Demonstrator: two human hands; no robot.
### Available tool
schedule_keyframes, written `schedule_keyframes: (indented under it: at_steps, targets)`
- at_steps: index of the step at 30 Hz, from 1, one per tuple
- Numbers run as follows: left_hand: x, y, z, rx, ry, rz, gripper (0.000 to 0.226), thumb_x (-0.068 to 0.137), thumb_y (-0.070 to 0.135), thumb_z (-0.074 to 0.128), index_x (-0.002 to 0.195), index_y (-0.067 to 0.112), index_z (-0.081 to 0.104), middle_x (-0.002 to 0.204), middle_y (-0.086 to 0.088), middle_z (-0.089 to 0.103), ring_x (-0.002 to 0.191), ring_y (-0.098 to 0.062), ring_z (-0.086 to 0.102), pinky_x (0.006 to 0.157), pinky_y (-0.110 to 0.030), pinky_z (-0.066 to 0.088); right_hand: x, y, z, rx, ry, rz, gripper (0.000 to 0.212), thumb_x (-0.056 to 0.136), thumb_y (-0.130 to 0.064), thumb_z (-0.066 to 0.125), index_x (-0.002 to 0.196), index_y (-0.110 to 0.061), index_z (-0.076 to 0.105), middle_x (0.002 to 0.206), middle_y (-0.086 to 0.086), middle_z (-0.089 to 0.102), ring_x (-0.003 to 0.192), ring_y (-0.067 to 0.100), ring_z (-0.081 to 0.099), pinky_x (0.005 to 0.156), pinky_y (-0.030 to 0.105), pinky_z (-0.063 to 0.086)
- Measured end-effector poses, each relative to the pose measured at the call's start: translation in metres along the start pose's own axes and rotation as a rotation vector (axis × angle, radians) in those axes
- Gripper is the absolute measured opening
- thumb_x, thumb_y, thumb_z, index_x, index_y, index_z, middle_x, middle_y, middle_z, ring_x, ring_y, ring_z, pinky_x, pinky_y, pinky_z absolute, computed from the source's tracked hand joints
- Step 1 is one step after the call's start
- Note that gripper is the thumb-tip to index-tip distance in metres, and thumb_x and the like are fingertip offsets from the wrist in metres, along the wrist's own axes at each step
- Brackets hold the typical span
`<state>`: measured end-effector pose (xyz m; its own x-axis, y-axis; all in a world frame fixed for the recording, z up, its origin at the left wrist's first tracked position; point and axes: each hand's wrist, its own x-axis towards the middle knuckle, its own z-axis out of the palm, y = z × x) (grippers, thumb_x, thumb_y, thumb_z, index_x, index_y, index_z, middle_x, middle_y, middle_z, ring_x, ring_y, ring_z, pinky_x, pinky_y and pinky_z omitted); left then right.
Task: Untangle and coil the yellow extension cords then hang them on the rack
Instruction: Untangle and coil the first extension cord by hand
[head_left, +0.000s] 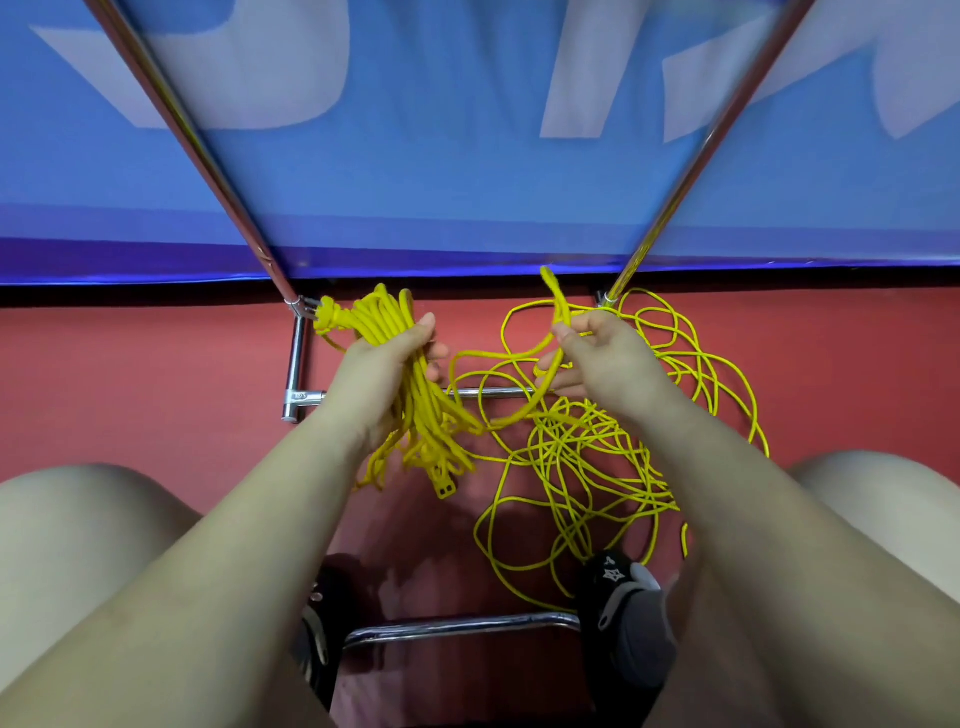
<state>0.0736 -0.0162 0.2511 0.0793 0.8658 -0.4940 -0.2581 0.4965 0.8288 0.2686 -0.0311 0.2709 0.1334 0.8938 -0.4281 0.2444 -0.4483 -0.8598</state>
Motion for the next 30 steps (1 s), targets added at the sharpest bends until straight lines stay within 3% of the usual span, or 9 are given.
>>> schedule_keyframes:
  at_steps: [6, 11, 13, 15, 17, 19, 22, 27, 30]
  targets:
    - [-0.011, -0.002, 0.002, 0.487, -0.103, 0.020, 0.011, 0.092, 0.015, 0.058, 0.085, 0.011, 0.065, 0.047, 0.006, 0.060, 0.037, -0.005, 0.052, 0.035, -0.017, 0.042, -0.006, -0.013, -0.003, 0.464, -0.094, 0.241, 0.012, 0.098, -0.019, 0.044, 0.088, -0.014, 0.044, 0.074, 0.006, 0.062, 0.048, 0.011, 0.065, 0.050, 0.024, 0.055]
    - [-0.015, -0.009, 0.006, 0.573, -0.234, 0.019, 0.013, 0.091, 0.013, 0.058, 0.083, 0.018, 0.066, 0.064, 0.009, 0.069, 0.054, -0.002, 0.060, 0.051, -0.020, 0.048, -0.006, -0.015, -0.001, 0.654, -0.122, 0.314, 0.017, 0.098, -0.017, 0.044, 0.083, -0.012, 0.049, 0.056, 0.000, 0.068, 0.049, 0.012, 0.066, 0.046, 0.023, 0.054]
    - [-0.015, -0.011, 0.005, 0.567, -0.262, 0.001, 0.007, 0.090, 0.018, 0.062, 0.086, 0.017, 0.067, 0.061, 0.008, 0.066, 0.052, -0.007, 0.059, 0.056, -0.023, 0.049, -0.005, -0.016, -0.001, 0.712, -0.103, 0.334, 0.020, 0.098, -0.016, 0.044, 0.079, -0.012, 0.050, 0.059, 0.004, 0.068, 0.049, 0.012, 0.066, 0.047, 0.024, 0.055]
    - [-0.017, -0.012, 0.006, 0.542, -0.290, -0.031, 0.013, 0.083, 0.032, 0.069, 0.085, 0.019, 0.071, 0.070, -0.004, 0.066, 0.064, -0.021, 0.057, 0.065, -0.031, 0.047, -0.004, -0.016, -0.001, 0.745, -0.064, 0.333, 0.021, 0.098, -0.015, 0.044, 0.078, -0.011, 0.050, 0.071, 0.009, 0.066, 0.050, 0.014, 0.066, 0.048, 0.024, 0.056]
    - [-0.020, -0.013, 0.010, 0.500, -0.320, -0.047, 0.010, 0.086, 0.028, 0.066, 0.082, 0.021, 0.072, 0.075, -0.002, 0.071, 0.071, -0.025, 0.055, 0.059, -0.027, 0.041, -0.004, -0.016, -0.002, 0.758, -0.031, 0.315, 0.020, 0.098, -0.014, 0.043, 0.079, -0.009, 0.050, 0.079, 0.010, 0.063, 0.052, 0.014, 0.066, 0.049, 0.024, 0.056]
    - [-0.022, -0.014, 0.015, 0.398, -0.329, -0.073, 0.011, 0.093, 0.012, 0.054, 0.092, 0.012, 0.065, 0.070, -0.001, 0.072, 0.055, -0.016, 0.061, 0.042, -0.015, 0.038, -0.003, -0.017, -0.004, 0.773, -0.025, 0.299, 0.018, 0.098, -0.014, 0.043, 0.082, -0.008, 0.049, 0.083, 0.010, 0.062, 0.057, 0.016, 0.067, 0.049, 0.025, 0.056]
    - [-0.025, -0.016, 0.021, 0.314, -0.348, -0.106, 0.016, 0.095, 0.005, 0.048, 0.106, 0.002, 0.059, 0.079, -0.010, 0.068, 0.050, -0.004, 0.063, 0.038, -0.014, 0.042, -0.002, -0.016, -0.004, 0.650, -0.023, 0.253, 0.010, 0.098, -0.016, 0.045, 0.088, -0.013, 0.046, 0.083, 0.006, 0.063, 0.065, 0.018, 0.064, 0.052, 0.027, 0.056]
    - [-0.017, -0.020, 0.020, 0.125, -0.271, -0.157, 0.013, 0.094, 0.006, 0.048, 0.095, 0.005, 0.061, 0.078, -0.004, 0.074, 0.072, -0.012, 0.071, 0.067, -0.031, 0.059, -0.008, -0.014, 0.002, 0.229, -0.081, 0.060, 0.010, 0.096, -0.022, 0.050, 0.104, -0.017, 0.048, 0.078, 0.002, 0.062, 0.054, 0.015, 0.063, 0.049, 0.019, 0.053]
    - [-0.014, -0.018, 0.020, 0.060, -0.214, -0.159, 0.014, 0.094, 0.008, 0.048, 0.100, 0.004, 0.061, 0.082, -0.005, 0.074, 0.076, -0.013, 0.071, 0.067, -0.032, 0.058, -0.010, -0.011, 0.008, 0.100, -0.155, -0.043, 0.008, 0.094, -0.022, 0.053, 0.099, -0.017, 0.052, 0.076, 0.003, 0.063, 0.048, 0.009, 0.063, 0.050, 0.017, 0.052]
